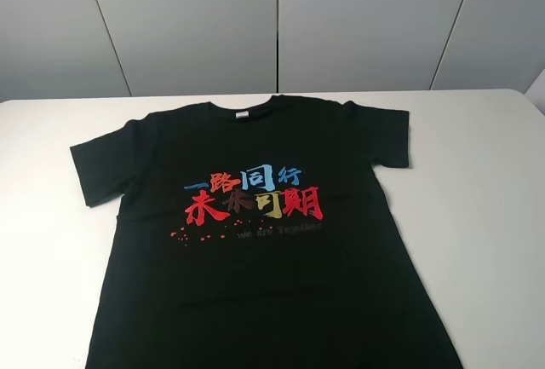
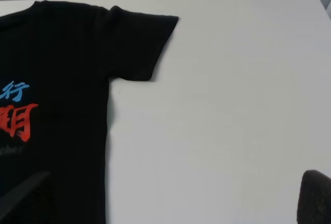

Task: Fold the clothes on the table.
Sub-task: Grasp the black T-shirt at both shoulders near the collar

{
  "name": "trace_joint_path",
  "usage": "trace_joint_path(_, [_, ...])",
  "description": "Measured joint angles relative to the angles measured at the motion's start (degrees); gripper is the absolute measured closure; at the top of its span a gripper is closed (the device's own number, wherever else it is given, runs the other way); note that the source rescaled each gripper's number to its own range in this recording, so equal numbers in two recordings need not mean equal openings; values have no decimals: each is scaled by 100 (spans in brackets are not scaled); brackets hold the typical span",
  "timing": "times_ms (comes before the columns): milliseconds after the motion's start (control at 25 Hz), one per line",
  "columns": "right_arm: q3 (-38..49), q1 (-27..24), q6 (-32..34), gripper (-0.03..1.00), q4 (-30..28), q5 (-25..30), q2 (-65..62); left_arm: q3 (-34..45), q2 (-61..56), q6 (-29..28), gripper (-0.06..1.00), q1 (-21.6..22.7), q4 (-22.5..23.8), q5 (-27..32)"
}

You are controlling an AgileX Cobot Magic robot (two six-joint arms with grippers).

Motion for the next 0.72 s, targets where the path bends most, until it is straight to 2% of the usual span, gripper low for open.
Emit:
trace_joint_path(200, [-368, 0, -144, -3, 9, -176, 944, -539, 1412, 467, -6, 0, -43, -54])
trace_joint_path(360, [-652, 0, -688, -3, 296, -294, 1902, -1102, 2802, 1103, -6, 0, -169, -122])
trace_joint_path(480, [-889, 0, -1310, -3, 803, -319, 2634, -1519, 3832, 1792, -6, 0, -470, -145])
trace_joint_path(600, [-1184, 0, -2291, -3, 1216, -342, 3548, -1863, 4780, 2723, -6, 0, -1025, -131])
trace_joint_path(720, [-1519, 0, -2972, -3, 1407, -355, 4416, -2134, 5623, 3772, -6, 0, -1518, -145])
